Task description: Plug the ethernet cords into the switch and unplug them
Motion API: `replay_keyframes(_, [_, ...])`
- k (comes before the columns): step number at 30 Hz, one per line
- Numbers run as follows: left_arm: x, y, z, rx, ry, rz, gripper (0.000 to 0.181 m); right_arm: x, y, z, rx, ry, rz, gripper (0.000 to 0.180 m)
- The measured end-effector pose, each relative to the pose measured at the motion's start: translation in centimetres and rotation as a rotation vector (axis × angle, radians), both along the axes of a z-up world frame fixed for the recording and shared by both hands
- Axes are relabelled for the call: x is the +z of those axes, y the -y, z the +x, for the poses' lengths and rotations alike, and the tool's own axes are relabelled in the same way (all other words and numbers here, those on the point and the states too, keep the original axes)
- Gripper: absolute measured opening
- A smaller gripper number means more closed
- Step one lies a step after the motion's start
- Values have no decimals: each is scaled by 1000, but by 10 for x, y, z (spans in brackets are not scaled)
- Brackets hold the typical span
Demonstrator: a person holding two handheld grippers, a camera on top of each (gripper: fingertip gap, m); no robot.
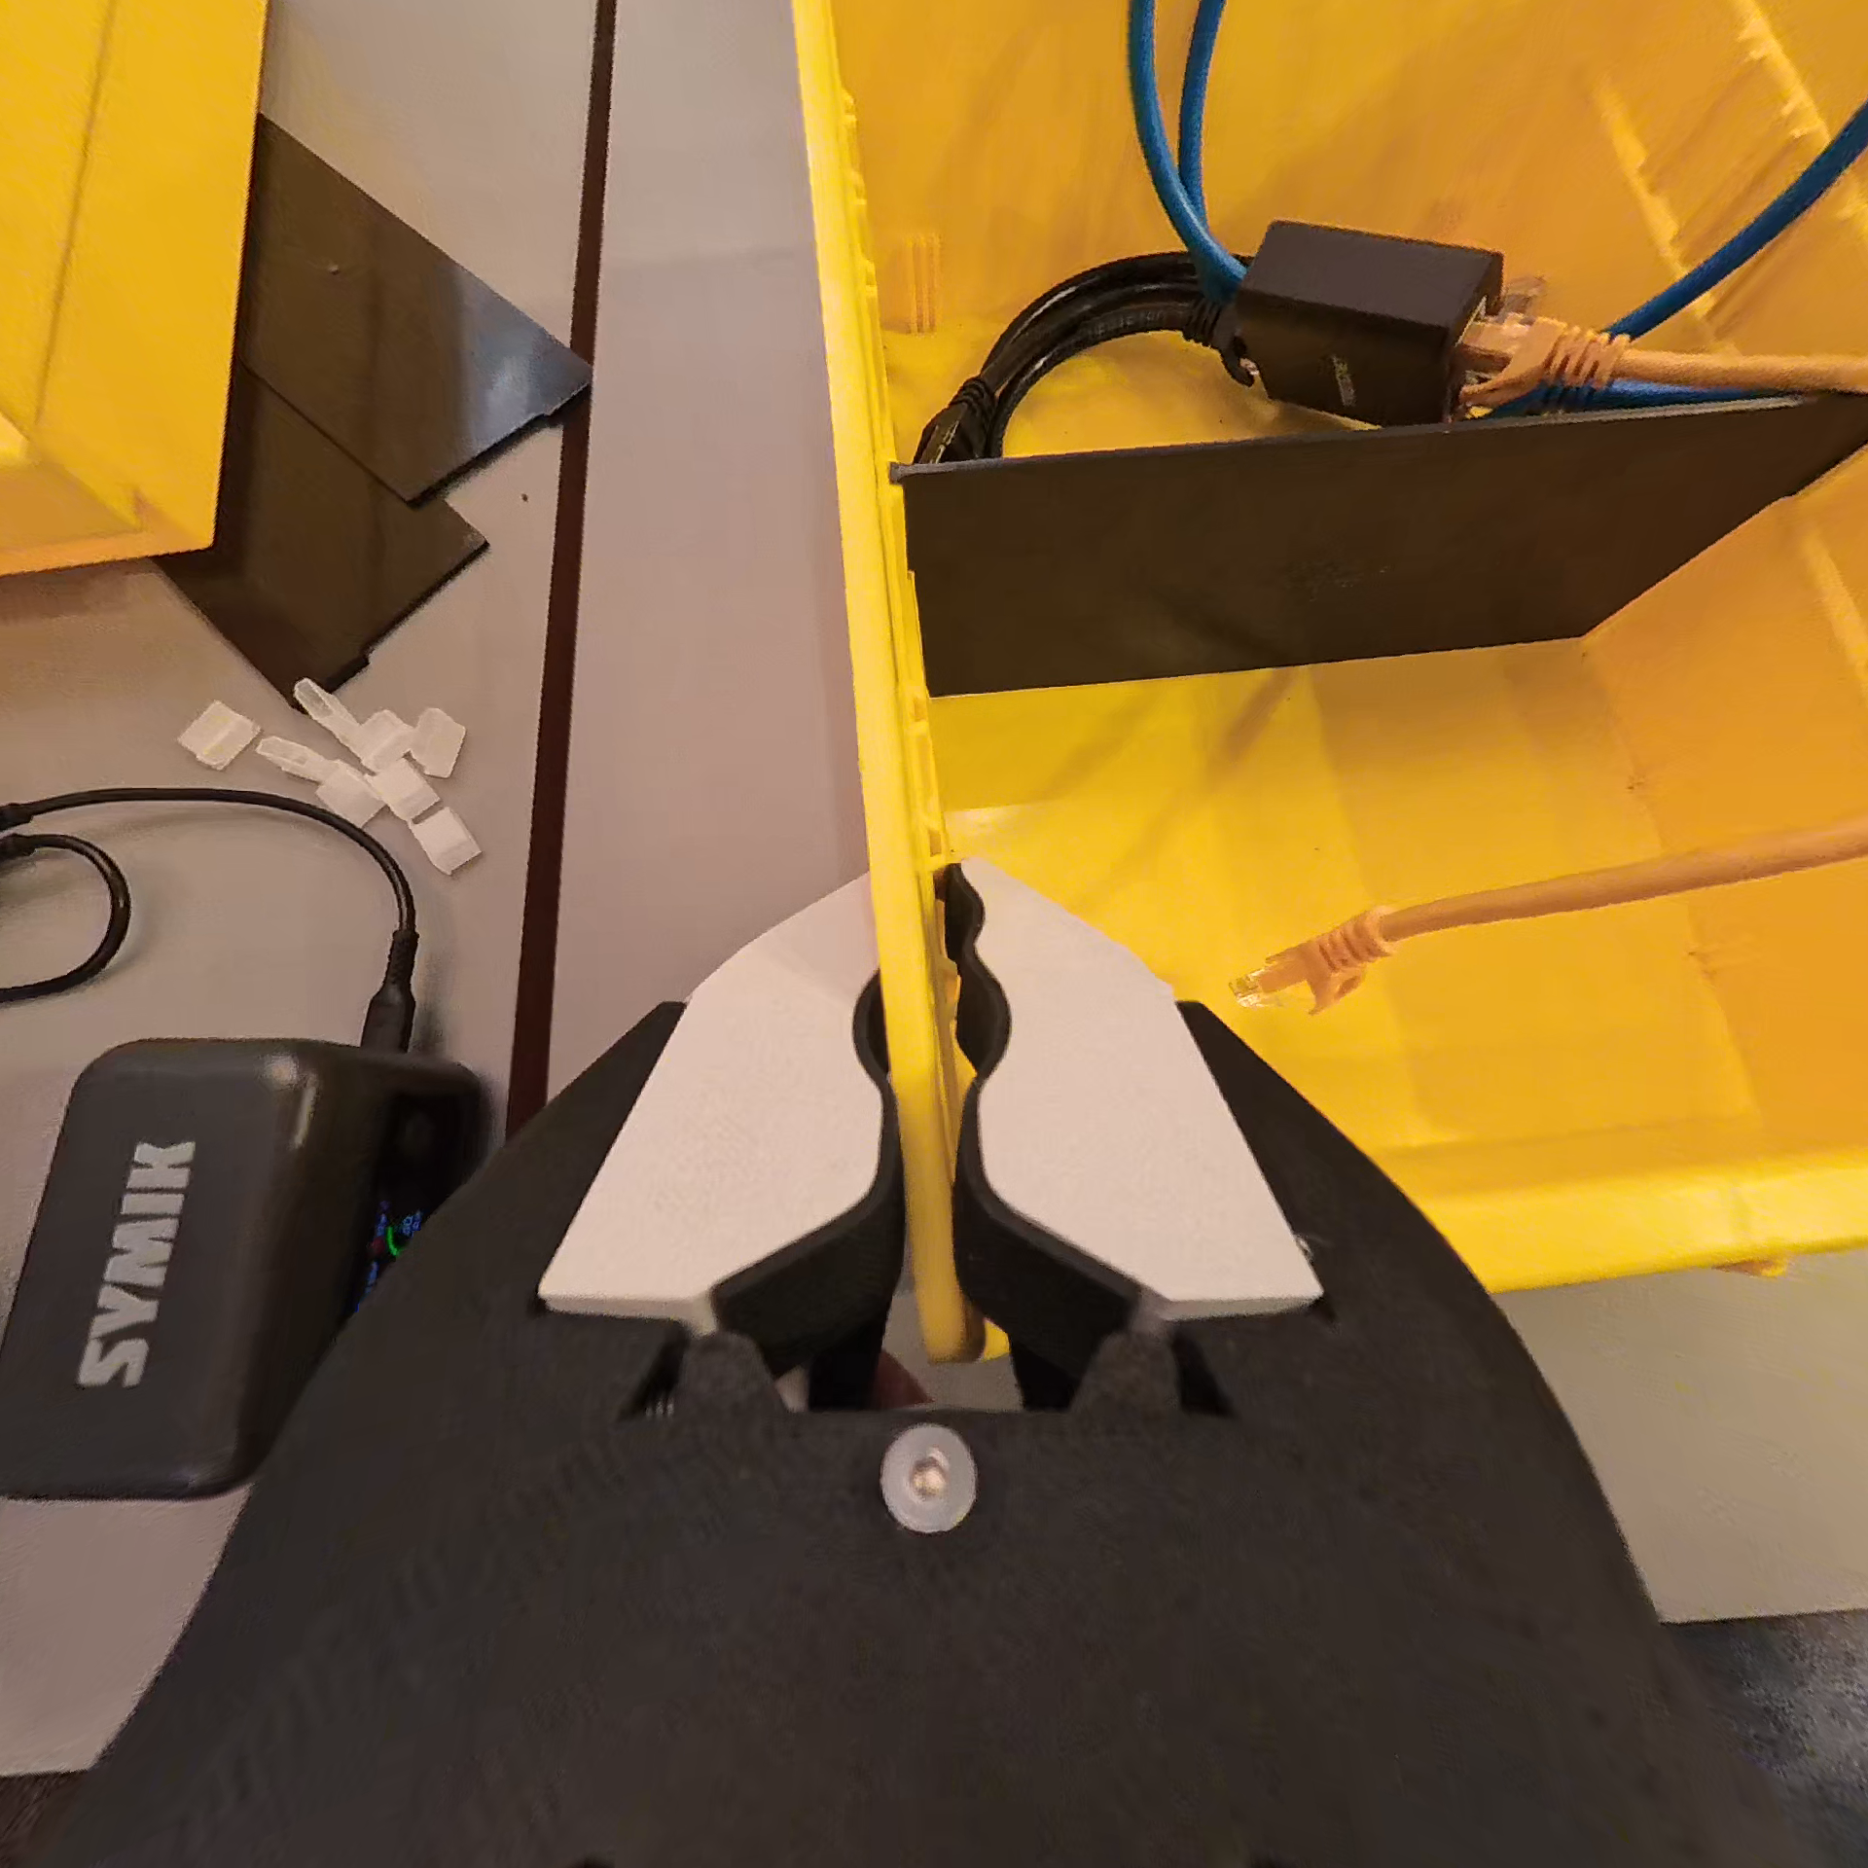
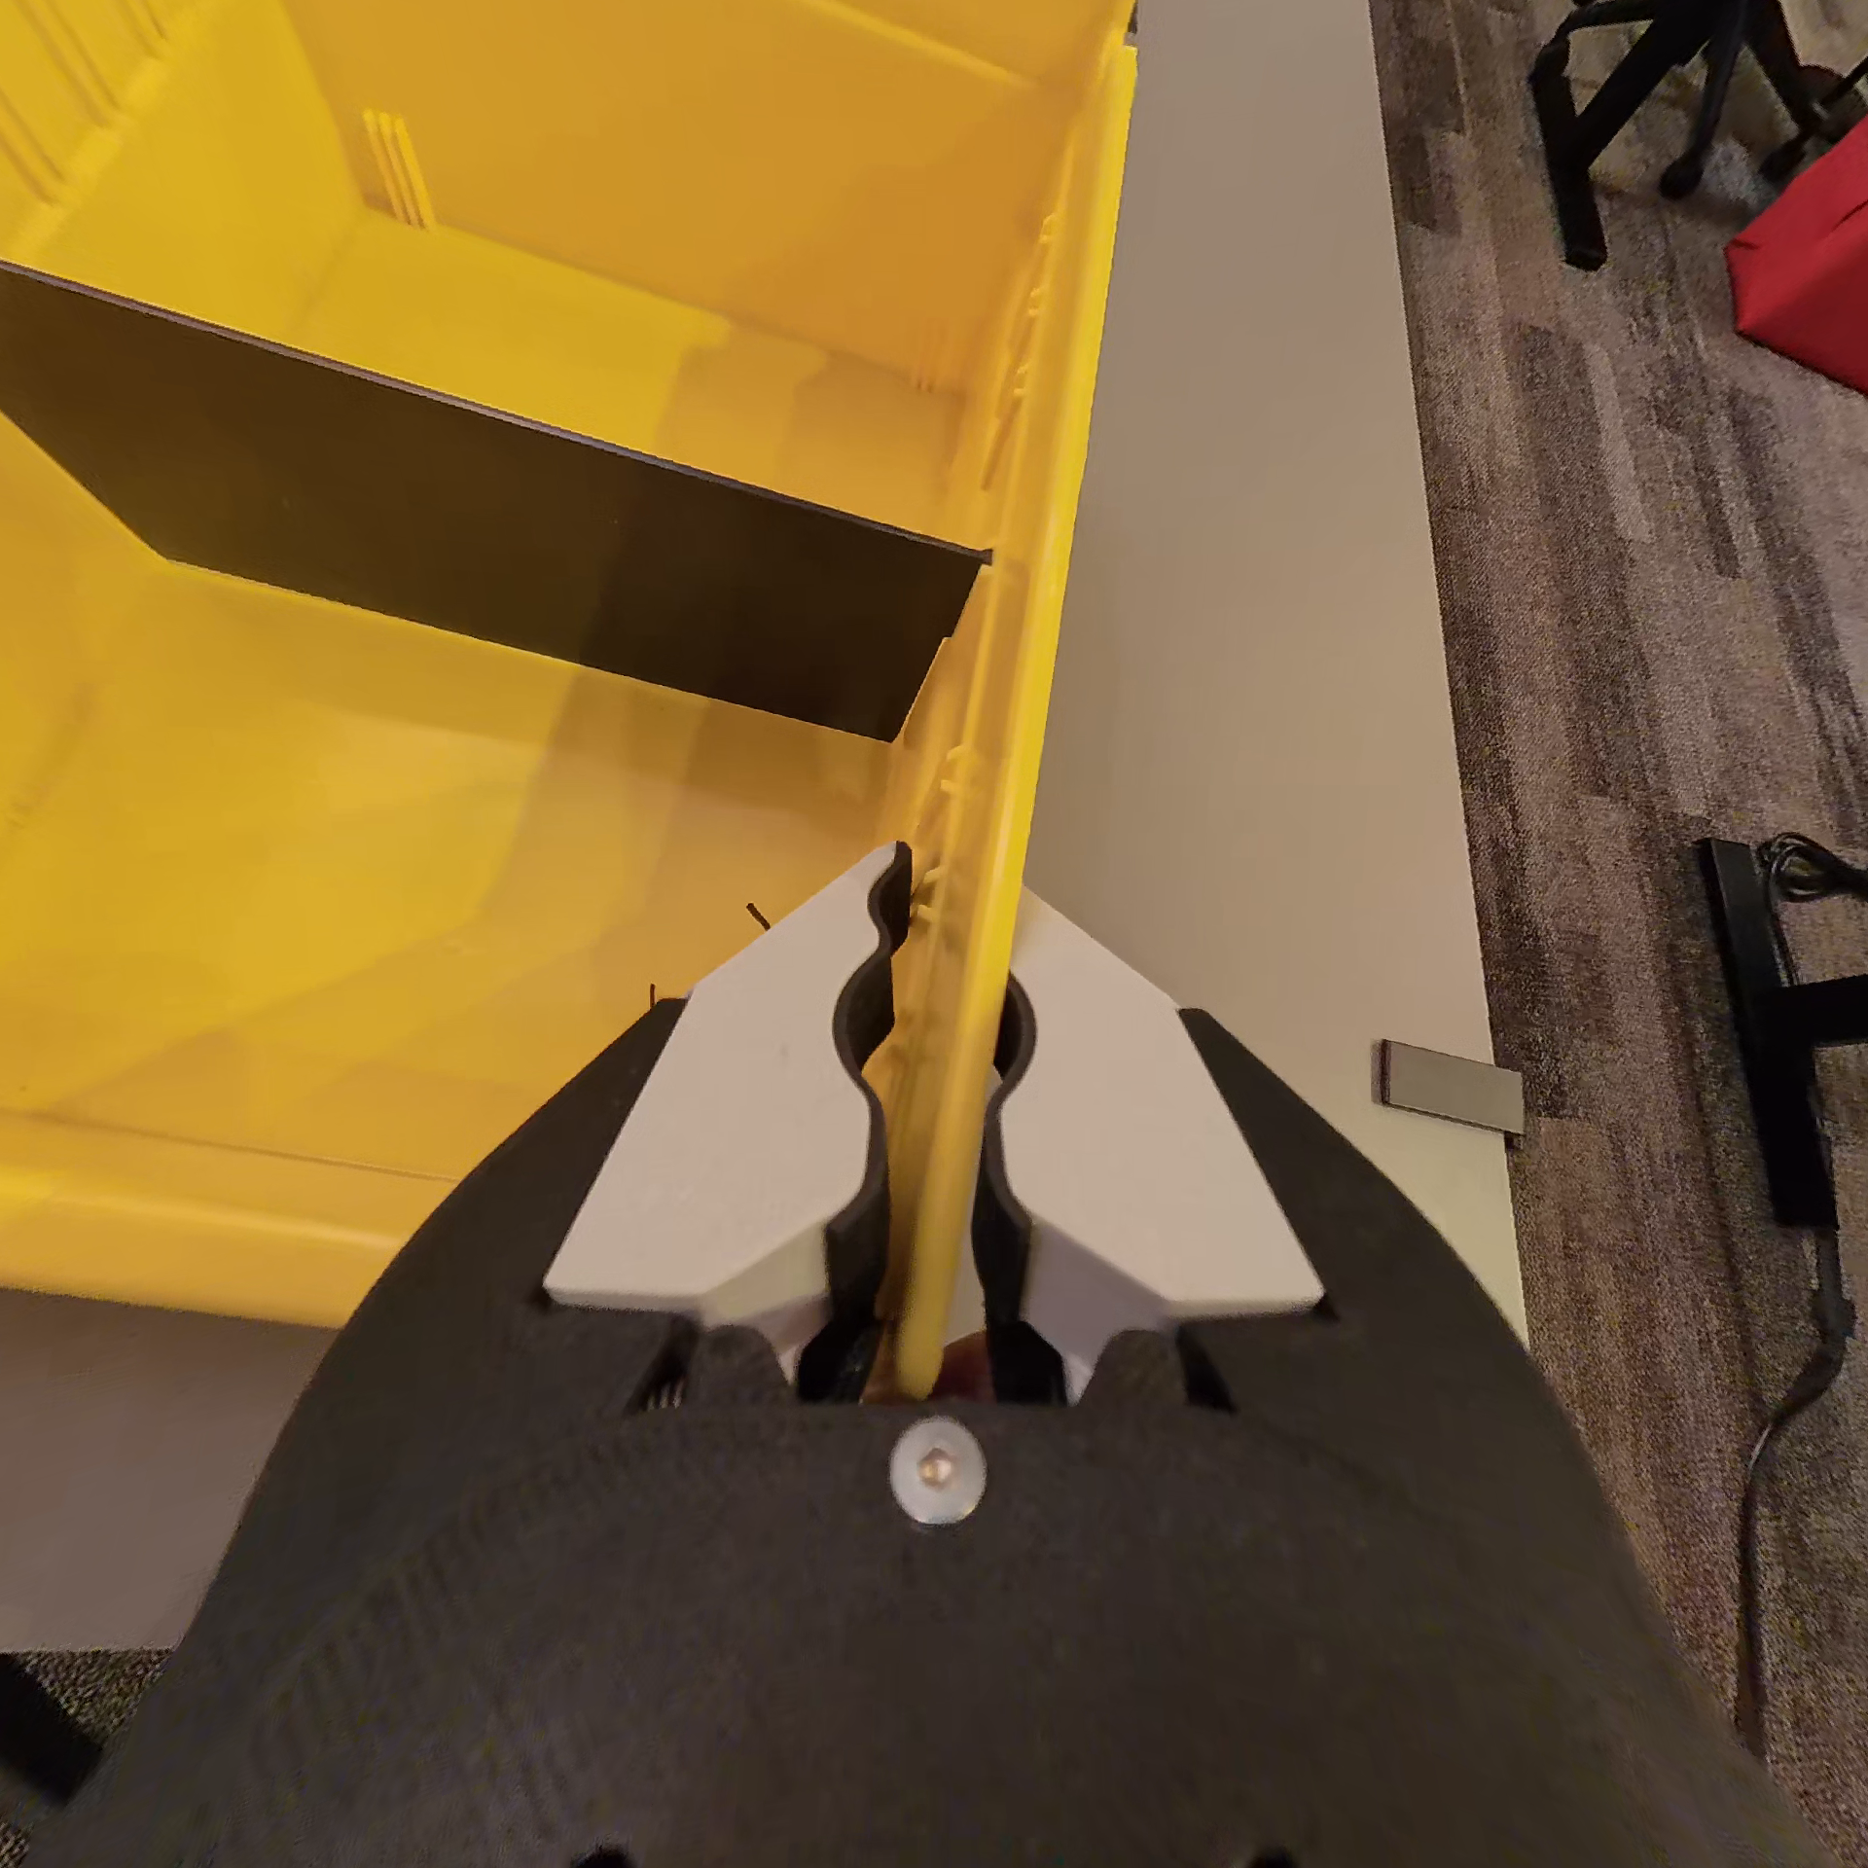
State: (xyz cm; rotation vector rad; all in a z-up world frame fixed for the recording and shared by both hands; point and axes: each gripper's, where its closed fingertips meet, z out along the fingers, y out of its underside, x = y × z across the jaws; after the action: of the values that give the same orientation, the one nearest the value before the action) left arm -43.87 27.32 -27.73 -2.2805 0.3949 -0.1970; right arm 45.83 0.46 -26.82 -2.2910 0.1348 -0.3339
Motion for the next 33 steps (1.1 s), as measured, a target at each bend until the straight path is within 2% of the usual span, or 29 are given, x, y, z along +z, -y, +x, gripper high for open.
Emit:
replay_keyframes(4, [0, -3, -2, -27, -14, 10, 6, -1, 0, 1, 0, -14, 11, 6])
replay_keyframes(7, [9, -2, -4, -31, -13, 42, 34, 1, -1, 1, 6, -7, 18, 10])
replay_keyframes(10, [52, -5, -9, -26, -127, 232, 38, 13, -2, -1, 14, 11, 63, 28])
replay_keyframes(14, [104, -11, 29, -228, -351, 396, 49, 36, 1, 1, 4, 116, 63, 35])
replay_keyframes(17, [113, -27, 69, -404, -483, 402, 51, 62, -4, -12, 24, 180, 109, 34])
replay_keyframes(21, [96, -59, 104, -631, -711, 389, 48, 85, -15, -38, 88, 235, 147, 30])
replay_keyframes(26, [41, -87, 126, -952, -914, 272, 47, 99, -31, -82, 207, 279, 175, 28])
replay_keyframes(29, [15, -100, 130, -1086, -1023, 216, 46, 104, -41, -104, 270, 295, 194, 28])
replay_keyframes(33, [1, -110, 139, -1202, -1081, 175, 46, 110, -52, -125, 318, 300, 215, 27])
